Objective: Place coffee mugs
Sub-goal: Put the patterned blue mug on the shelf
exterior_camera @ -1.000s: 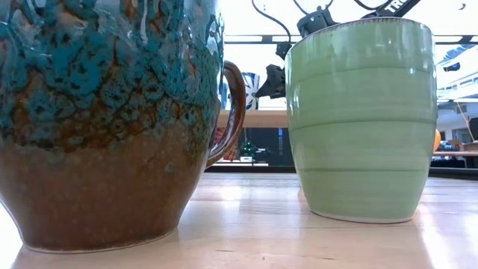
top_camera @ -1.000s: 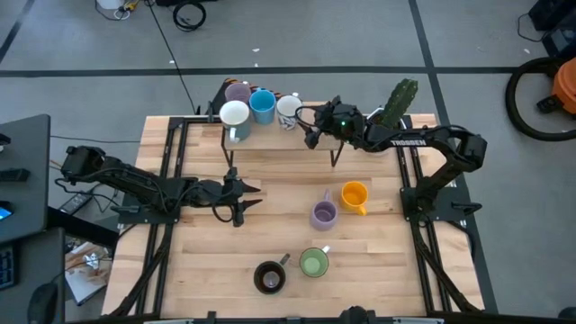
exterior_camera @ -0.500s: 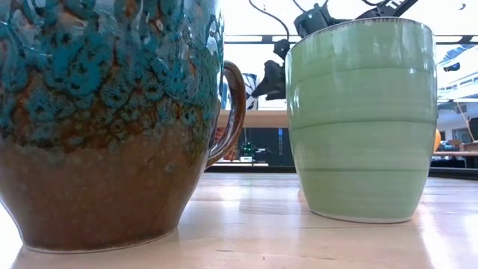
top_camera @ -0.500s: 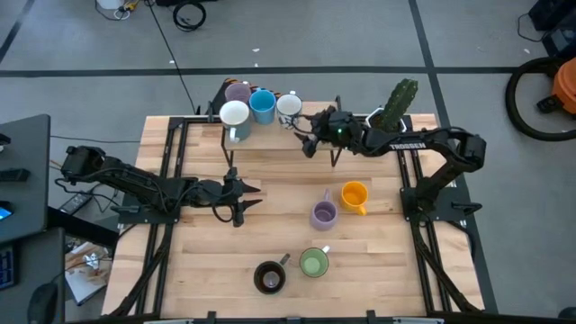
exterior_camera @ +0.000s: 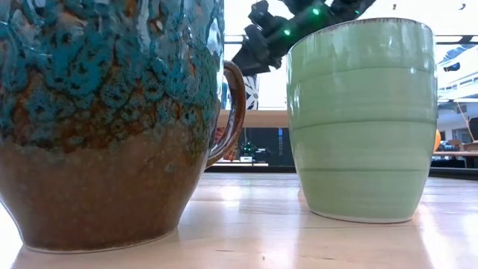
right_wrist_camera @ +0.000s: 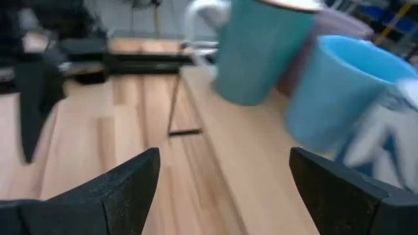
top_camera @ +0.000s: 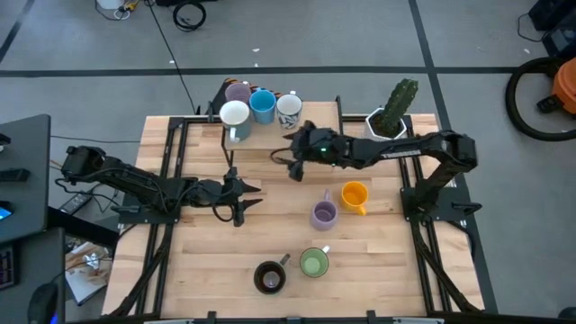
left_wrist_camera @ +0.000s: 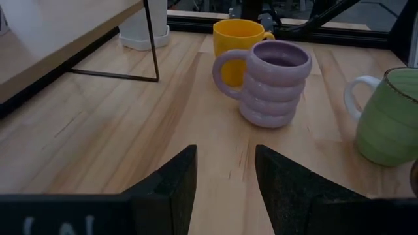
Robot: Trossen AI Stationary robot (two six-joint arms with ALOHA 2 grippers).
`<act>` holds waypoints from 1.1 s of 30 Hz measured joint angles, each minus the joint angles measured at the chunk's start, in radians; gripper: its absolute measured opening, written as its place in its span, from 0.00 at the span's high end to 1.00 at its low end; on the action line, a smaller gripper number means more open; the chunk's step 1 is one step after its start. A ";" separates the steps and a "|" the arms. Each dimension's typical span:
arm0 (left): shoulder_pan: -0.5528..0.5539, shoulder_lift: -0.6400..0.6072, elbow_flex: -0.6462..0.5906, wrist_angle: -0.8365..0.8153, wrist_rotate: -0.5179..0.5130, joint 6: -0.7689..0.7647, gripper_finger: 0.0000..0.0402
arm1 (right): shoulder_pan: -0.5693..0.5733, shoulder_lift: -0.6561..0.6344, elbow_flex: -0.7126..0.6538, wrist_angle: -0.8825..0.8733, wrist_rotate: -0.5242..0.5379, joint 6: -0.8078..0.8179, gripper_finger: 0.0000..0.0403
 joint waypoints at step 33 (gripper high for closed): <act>-0.007 0.000 0.000 -0.030 0.002 -0.045 0.60 | -0.077 0.181 0.207 -0.200 0.138 0.023 0.14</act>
